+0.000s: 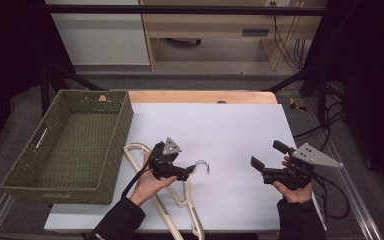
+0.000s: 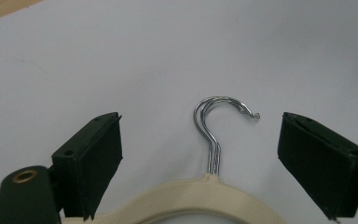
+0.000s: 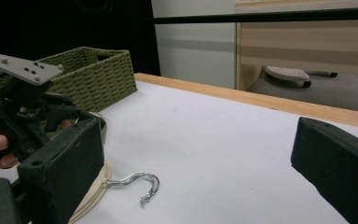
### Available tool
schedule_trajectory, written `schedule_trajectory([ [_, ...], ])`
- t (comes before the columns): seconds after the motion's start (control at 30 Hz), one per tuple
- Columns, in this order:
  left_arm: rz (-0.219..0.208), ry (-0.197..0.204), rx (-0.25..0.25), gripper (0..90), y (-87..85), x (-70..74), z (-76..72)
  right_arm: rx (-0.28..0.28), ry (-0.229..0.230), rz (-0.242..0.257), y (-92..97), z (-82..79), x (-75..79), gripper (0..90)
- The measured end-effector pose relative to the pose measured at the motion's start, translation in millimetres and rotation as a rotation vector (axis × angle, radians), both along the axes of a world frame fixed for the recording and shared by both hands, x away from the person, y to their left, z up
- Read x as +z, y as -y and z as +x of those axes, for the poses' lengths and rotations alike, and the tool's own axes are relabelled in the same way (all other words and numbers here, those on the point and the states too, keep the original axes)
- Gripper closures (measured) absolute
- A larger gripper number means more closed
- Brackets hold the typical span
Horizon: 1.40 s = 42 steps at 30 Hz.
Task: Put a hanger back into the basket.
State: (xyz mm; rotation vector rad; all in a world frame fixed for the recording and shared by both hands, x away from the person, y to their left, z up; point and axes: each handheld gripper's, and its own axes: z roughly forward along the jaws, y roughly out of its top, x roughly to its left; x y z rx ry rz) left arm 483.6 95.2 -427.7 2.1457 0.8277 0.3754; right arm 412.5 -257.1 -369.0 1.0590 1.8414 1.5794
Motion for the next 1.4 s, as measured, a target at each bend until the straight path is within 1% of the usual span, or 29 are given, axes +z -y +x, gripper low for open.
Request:
schedule_trajectory([
  [0.07,0.006,-0.012,-0.005,17.0,2.4,-4.0,1.6,0.001,-0.002,0.0,-0.4,0.0,-0.2,2.9],
  [0.13,0.024,-0.013,-0.009,20.5,4.6,-7.6,3.0,0.002,-0.002,0.001,-0.3,0.1,-0.3,2.9],
  [0.17,0.025,-0.015,-0.004,23.0,5.8,-9.4,3.6,0.002,-0.003,0.002,-0.4,0.0,-0.3,2.9],
  [0.23,0.024,-0.03,-0.011,28.5,7.7,-12.7,5.7,0.002,-0.006,0.001,-0.6,0.1,-0.5,2.9],
  [0.33,0.046,-0.047,-0.015,35.5,10.3,-18.1,8.7,0.006,-0.003,0.001,-1.1,0.7,-1.3,2.9],
  [0.43,0.055,-0.067,-0.023,40.3,12.4,-23.9,12.3,0.006,-0.007,0.0,-1.6,0.9,-1.6,2.9],
  [0.47,0.058,-0.068,-0.023,41.6,13.6,-25.9,13.0,0.006,-0.007,-0.001,-1.5,0.9,-1.5,2.9],
  [0.57,0.078,-0.08,-0.033,45.0,16.8,-31.6,14.4,0.003,-0.005,-0.001,-0.8,0.9,-1.2,2.9],
  [0.6,0.085,-0.091,-0.038,47.0,17.4,-32.7,14.6,0.003,-0.007,0.003,-0.4,0.6,-0.9,2.9],
  [0.67,0.081,-0.099,-0.032,51.5,18.9,-35.7,15.1,0.006,-0.002,0.003,0.7,0.6,-0.8,2.9],
  [0.7,0.084,-0.11,-0.037,53.5,18.7,-36.0,15.6,0.002,-0.001,0.004,0.7,0.7,-0.6,2.9],
  [0.77,0.086,-0.117,-0.039,58.3,18.6,-37.1,16.5,0.001,-0.003,0.005,0.7,0.6,-0.5,2.9],
  [0.9,0.077,-0.145,-0.05,67.2,18.9,-38.9,17.9,0.005,-0.006,0.004,0.2,0.5,-0.9,2.9],
  [0.93,0.076,-0.142,-0.047,68.7,19.5,-39.6,17.7,0.005,-0.006,0.003,0.2,0.6,-1.0,2.9],
  [1.03,0.078,-0.151,-0.06,73.7,20.2,-40.0,17.7,0.004,-0.006,0.0,0.2,0.8,-1.0,2.9],
  [1.23,0.069,-0.166,-0.068,81.4,20.4,-38.8,17.0,0.007,-0.009,-0.004,-0.9,1.1,-1.8,2.9],
  [1.4,0.066,-0.169,-0.061,85.0,20.5,-37.5,16.1,0.008,-0.01,-0.005,-2.1,1.6,-2.5,2.9],
])
